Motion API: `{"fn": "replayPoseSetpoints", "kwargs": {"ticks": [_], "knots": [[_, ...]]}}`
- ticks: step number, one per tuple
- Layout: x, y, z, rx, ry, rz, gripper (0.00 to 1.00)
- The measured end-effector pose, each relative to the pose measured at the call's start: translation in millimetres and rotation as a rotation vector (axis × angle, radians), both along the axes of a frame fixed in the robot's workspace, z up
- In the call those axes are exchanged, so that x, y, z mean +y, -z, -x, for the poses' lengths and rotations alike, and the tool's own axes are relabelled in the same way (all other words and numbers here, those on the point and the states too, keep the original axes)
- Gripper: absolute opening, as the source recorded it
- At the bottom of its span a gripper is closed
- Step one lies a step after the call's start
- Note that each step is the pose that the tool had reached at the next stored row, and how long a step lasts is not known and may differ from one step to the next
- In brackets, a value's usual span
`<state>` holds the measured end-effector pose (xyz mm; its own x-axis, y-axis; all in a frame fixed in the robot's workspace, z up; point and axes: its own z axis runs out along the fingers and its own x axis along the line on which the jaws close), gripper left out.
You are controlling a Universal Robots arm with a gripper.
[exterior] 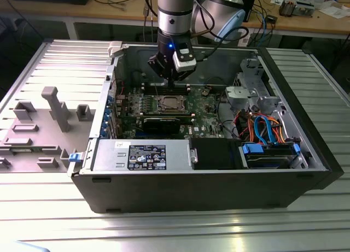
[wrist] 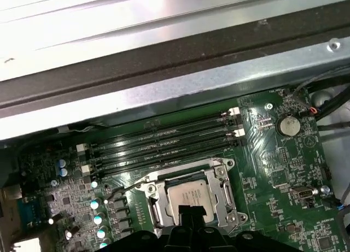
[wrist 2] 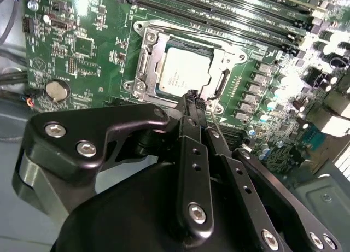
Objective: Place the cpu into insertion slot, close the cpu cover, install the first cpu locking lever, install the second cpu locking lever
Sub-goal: 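Install the first cpu locking lever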
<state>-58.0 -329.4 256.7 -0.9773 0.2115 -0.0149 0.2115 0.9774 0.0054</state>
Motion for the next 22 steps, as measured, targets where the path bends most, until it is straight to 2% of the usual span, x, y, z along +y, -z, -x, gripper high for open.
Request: {"fn": "replayPoseSetpoints", "kwargs": {"ticks": [2,7,9,11,12,15,17,18,22], "knots": [[0.0,0.1,0.0,0.0,-0.03,-0.0001,0.11],[-0.1,0.4,0.0,0.0001,-0.157,0.0001,0.11],[0.0,0.4,0.1,-0.0012,-0.162,-0.0001,0.11],[-0.1,0.6,1.4,-0.0032,-0.162,-0.0033,0.11],[0.0,0.7,4.3,-0.0043,-0.163,-0.0076,0.11],[-0.1,0.7,11.9,-0.0049,-0.164,-0.0124,0.11],[-0.1,1.0,12.3,-0.0045,-0.21,-0.0125,0.11],[-0.2,1.1,12.7,-0.0046,-0.22,-0.013,0.11],[-0.2,1.0,20.4,-0.0051,-0.22,-0.0146,0.11]]}}
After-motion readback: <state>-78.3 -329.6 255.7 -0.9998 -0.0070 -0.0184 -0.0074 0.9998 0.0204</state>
